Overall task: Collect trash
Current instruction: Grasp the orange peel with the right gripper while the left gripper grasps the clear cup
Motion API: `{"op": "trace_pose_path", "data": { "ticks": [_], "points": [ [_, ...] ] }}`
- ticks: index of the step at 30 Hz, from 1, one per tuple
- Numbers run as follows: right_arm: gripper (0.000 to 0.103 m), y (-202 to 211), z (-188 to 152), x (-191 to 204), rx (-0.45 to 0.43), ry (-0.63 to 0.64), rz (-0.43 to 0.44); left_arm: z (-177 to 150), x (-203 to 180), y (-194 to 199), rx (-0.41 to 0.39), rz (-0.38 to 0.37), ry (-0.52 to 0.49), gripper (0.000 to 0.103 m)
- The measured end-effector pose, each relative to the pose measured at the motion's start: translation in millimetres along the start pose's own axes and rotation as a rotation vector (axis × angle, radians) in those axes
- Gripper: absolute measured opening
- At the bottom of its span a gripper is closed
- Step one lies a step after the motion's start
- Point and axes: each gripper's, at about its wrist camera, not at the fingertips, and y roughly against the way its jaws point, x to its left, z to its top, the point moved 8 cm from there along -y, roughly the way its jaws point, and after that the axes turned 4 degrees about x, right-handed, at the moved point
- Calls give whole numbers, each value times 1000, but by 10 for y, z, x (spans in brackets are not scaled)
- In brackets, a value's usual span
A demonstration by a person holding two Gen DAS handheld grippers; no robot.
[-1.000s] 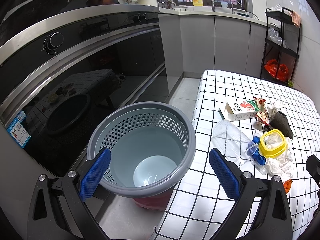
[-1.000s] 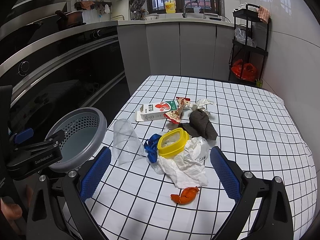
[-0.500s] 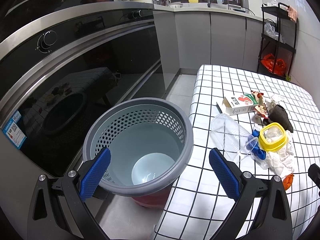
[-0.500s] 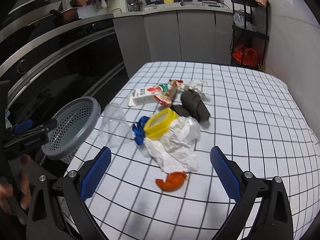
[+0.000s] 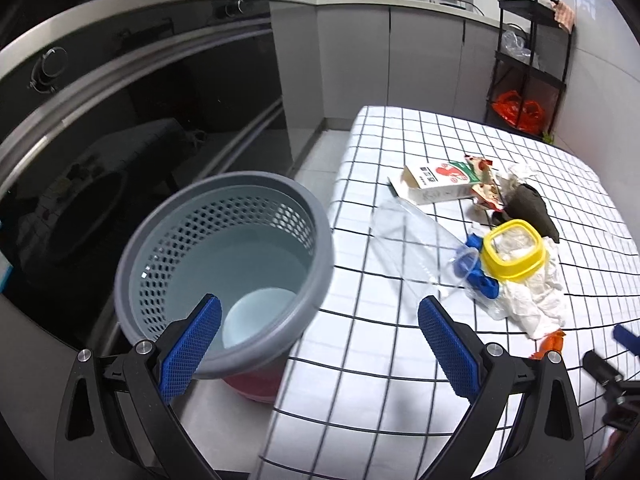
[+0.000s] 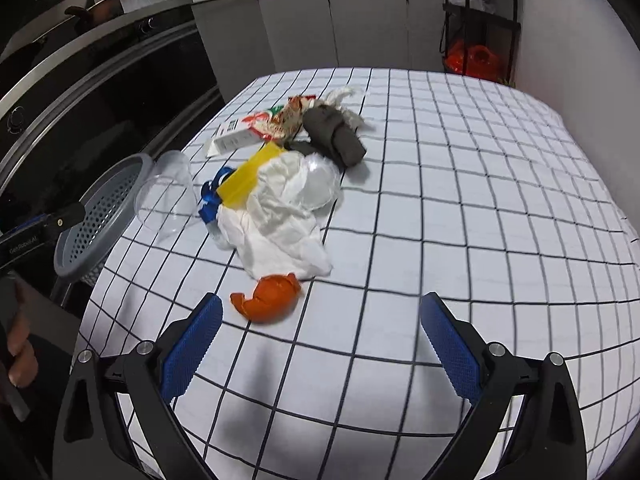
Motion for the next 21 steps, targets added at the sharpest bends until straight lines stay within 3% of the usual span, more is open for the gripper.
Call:
{"op": "trace_pose_path", "data": {
  "ticks": [5, 17, 21],
  "points": [
    [95, -168, -41, 127, 42, 13, 30, -3, -112, -23, -6, 21, -32, 97],
    [93, -477, 7, 143, 74, -8, -52, -22, -149, -116, 15, 46, -34, 97],
    [71, -476, 12, 203, 70, 28, -74, -34, -172, -131, 19, 32, -35, 97]
  ]
}}
